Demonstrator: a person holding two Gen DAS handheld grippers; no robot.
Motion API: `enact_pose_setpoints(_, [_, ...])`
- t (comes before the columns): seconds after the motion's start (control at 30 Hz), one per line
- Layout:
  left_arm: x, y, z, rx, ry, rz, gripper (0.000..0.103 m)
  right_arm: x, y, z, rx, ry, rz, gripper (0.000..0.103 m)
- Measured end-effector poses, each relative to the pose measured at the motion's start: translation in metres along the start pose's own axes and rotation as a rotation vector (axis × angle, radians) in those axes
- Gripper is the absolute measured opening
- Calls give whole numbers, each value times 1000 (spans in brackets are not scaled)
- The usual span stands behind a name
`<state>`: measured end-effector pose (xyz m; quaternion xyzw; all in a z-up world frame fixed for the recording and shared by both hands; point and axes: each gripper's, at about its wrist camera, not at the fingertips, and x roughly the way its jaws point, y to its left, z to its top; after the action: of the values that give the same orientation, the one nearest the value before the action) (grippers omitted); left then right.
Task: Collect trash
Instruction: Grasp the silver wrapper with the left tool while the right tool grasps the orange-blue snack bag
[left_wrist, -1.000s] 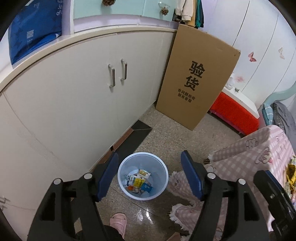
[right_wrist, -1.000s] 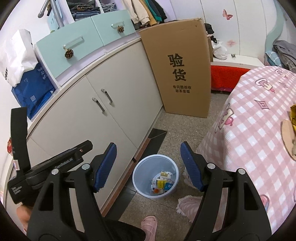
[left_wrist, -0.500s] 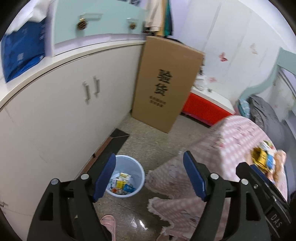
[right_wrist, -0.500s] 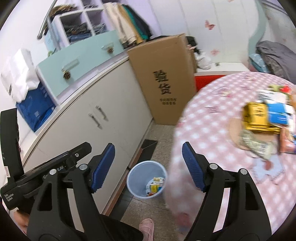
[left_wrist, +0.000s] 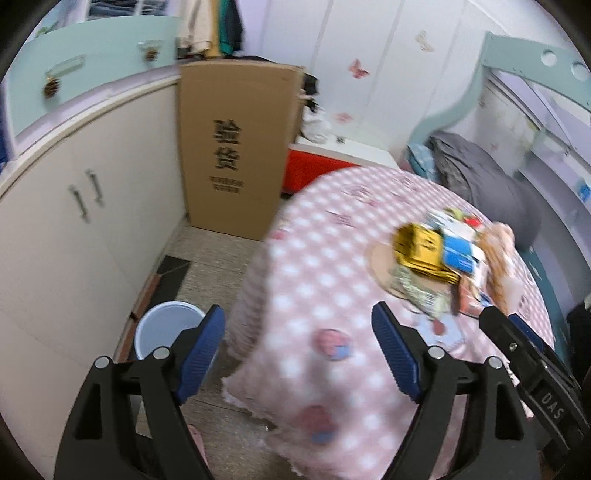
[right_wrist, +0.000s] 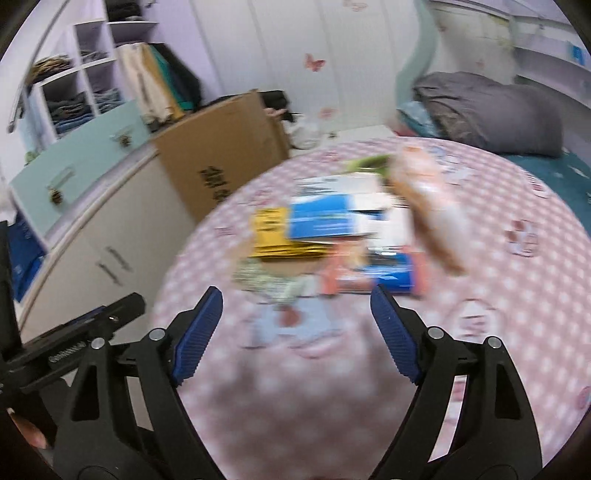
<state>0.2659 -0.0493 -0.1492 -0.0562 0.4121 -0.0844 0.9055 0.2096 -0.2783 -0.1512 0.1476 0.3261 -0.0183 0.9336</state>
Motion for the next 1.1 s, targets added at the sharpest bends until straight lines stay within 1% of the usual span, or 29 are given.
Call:
enact_pose_setpoints(0.13, [18, -30, 0, 20, 43, -22, 80, 1, -37, 1, 34, 16, -37, 81])
enact_pose_setpoints(0.27, [38, -54, 3, -2, 81, -37, 80, 2, -61, 2, 61, 27, -41, 81])
enact_pose_setpoints(0.33, [49, -69, 5, 5, 85, -22, 80, 5, -69, 3, 65, 39, -34, 81])
enact_pose_setpoints(0.43, [63, -82, 8, 19, 94, -9, 80, 10, -75, 6, 44, 59, -25, 81])
enact_pose_setpoints(0.57, [79, -95, 10, 30, 111, -3, 80, 19, -70, 9, -5, 91, -4, 81])
enact_pose_setpoints(0.6, [84, -97, 10, 39, 119, 5, 80, 21, -68, 10, -24, 95, -4, 81])
enact_pose_setpoints(0.67, [87, -99, 10, 62, 108, 29, 79, 24, -62, 12, -63, 98, 1, 81])
enact_pose_setpoints(0.7, [87, -98, 10, 77, 102, 42, 77, 27, -59, 14, -87, 105, 4, 81])
enact_pose_setpoints(0.77, [85, -94, 10, 98, 83, 72, 59, 32, -52, 16, -129, 114, 3, 82])
enact_pose_setpoints(0.8, [84, -92, 10, 103, 77, 71, 57, 35, -49, 18, -155, 119, 1, 82])
enact_pose_setpoints(0.83, [83, -89, 10, 106, 73, 62, 53, 39, -45, 19, -174, 129, -5, 82])
enact_pose_setpoints(0.87, [82, -87, 11, 118, 74, 59, 46, 43, -40, 21, -198, 139, -10, 82])
enact_pose_setpoints(0.9, [81, -84, 11, 129, 72, 61, 43, 46, -37, 23, -214, 139, -9, 82])
enact_pose_setpoints(0.93, [79, -83, 10, 132, 72, 57, 38, 49, -34, 24, -226, 145, -9, 82])
enact_pose_setpoints(0.97, [78, -80, 10, 133, 71, 52, 30, 52, -32, 25, -240, 154, -7, 82])
enact_pose_setpoints(1.0, [77, -77, 10, 131, 72, 44, 26, 56, -28, 26, -256, 165, -2, 82])
enact_pose_setpoints(1.1, [75, -69, 10, 122, 72, 8, 17, 69, -23, 27, -298, 194, -1, 82])
